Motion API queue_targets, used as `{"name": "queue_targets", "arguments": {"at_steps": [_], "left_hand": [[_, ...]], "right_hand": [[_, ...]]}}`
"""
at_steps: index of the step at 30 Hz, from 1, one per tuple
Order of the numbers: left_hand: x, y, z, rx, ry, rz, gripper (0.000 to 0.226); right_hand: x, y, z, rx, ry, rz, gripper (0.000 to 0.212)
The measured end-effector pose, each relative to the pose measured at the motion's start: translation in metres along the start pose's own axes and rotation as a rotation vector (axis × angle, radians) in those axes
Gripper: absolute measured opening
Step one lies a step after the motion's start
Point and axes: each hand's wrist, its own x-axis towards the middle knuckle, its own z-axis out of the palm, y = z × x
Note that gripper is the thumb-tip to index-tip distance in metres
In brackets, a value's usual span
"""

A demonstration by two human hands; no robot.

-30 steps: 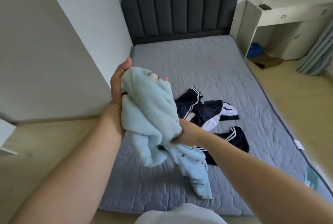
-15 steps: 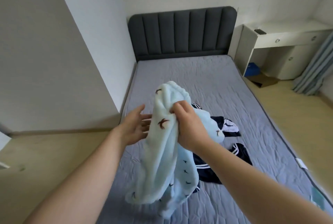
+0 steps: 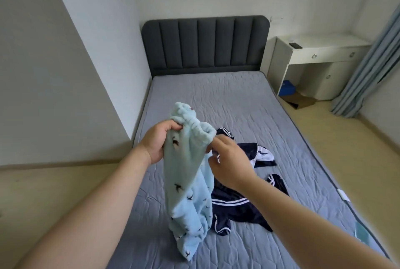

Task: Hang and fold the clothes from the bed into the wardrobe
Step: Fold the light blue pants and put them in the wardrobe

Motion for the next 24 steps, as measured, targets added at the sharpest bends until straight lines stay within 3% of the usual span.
{"name": "queue_targets", "arguments": {"at_steps": [2, 4, 7, 11, 14, 16, 19, 24], "left_hand": [[-0.006, 0.012, 0.002, -0.032, -0.046, 0.026, 0.030], [-0.011, 0.026, -0.001, -0.041, -0.114, 0.053, 0.033], [-0.019, 0.038, 0.000, 0.035, -0.191, 0.064, 0.036], [-0.026, 0.048, 0.005, 0.213, -0.291, 0.127, 0.044], [-0.033, 0.052, 0.014, 0.583, -0.194, 0.215, 0.052], [-0.034, 0.048, 0.019, 0.743, -0.079, 0.268, 0.035], [-0.037, 0.048, 0.022, 0.740, 0.022, 0.340, 0.014], [-0.038, 0.068, 0.024, 0.643, 0.117, 0.445, 0.011]], "right_hand": [[0.009, 0.006, -0.002, 0.020, 0.096, 0.142, 0.023], [0.016, 0.010, -0.004, 0.082, 0.105, 0.248, 0.034], [0.024, 0.005, -0.006, 0.126, -0.021, 0.192, 0.058], [0.032, -0.006, 0.000, 0.103, -0.016, 0.113, 0.022], [0.034, -0.014, 0.004, 0.144, -0.008, 0.159, 0.022], [0.036, -0.021, 0.005, 0.180, -0.074, 0.223, 0.029], [0.038, -0.024, 0.008, 0.190, -0.136, 0.321, 0.043], [0.038, -0.013, 0.007, 0.128, -0.172, 0.355, 0.049]]}}
